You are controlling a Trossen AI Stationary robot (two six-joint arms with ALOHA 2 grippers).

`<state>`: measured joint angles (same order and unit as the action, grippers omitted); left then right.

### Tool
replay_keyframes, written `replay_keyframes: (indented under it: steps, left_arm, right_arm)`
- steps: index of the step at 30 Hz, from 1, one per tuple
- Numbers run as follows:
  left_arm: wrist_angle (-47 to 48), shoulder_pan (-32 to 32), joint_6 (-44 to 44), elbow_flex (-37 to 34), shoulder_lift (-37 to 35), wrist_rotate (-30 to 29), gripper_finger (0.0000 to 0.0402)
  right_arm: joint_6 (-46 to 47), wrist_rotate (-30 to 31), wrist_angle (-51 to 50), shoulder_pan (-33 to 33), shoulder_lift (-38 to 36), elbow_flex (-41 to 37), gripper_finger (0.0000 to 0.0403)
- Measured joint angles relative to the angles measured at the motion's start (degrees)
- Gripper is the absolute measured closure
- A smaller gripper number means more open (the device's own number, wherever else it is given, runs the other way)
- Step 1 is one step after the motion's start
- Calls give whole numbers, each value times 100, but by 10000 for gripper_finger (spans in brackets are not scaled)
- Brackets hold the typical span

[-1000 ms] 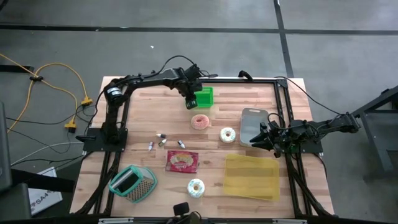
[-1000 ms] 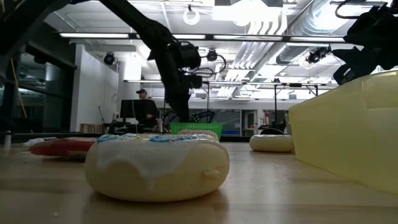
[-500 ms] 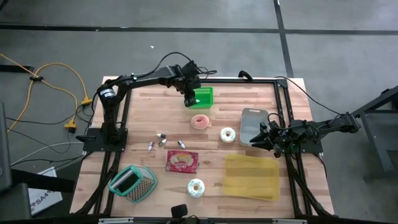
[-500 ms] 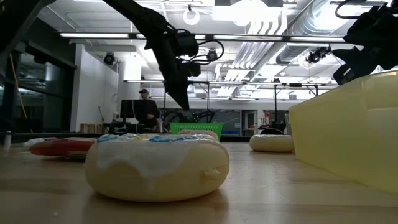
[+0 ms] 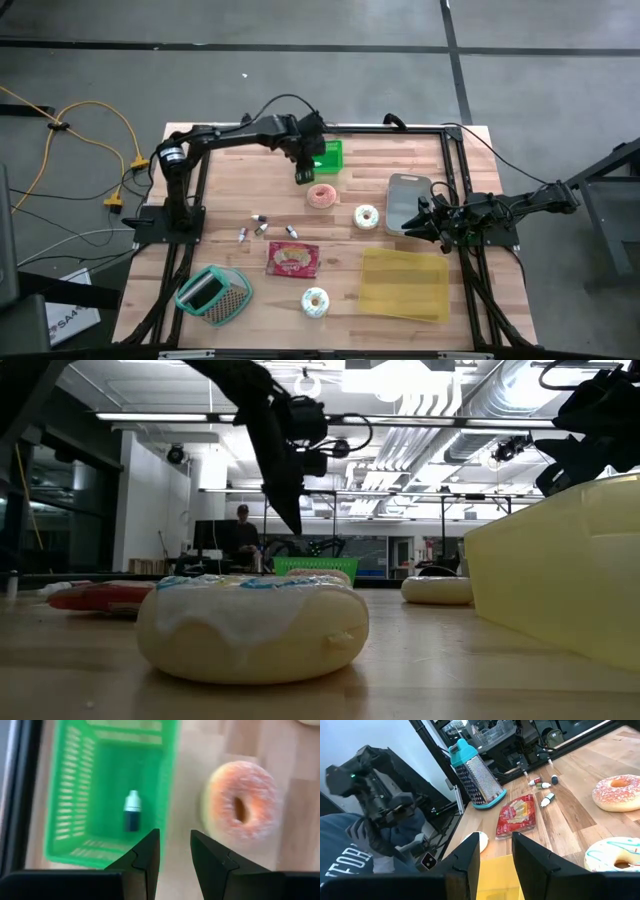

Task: Pick & Place Food Item
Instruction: Put the light blue food coloring bottle into the green bin

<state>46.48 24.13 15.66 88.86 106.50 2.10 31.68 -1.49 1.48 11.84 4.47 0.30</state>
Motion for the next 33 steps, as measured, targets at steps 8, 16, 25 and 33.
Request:
replay_keyframes:
  steps: [8,16,25,33]
  left_arm:
    - [293,-794,-2,0,-17,-306,298]
    - [858,-1510,-35,0,-18,-353,298]
    - [1034,-2238,-378,-15,-18,-582,298]
    - [1014,-2744,-654,-154,-18,-694,298]
  right_arm:
    - [0,0,2,0,2,-1,302]
    - [0,1,2,0,2,1,302]
    - [0,-1,2,0,2,-1,302]
    - [0,-1,2,2,0,-1,302]
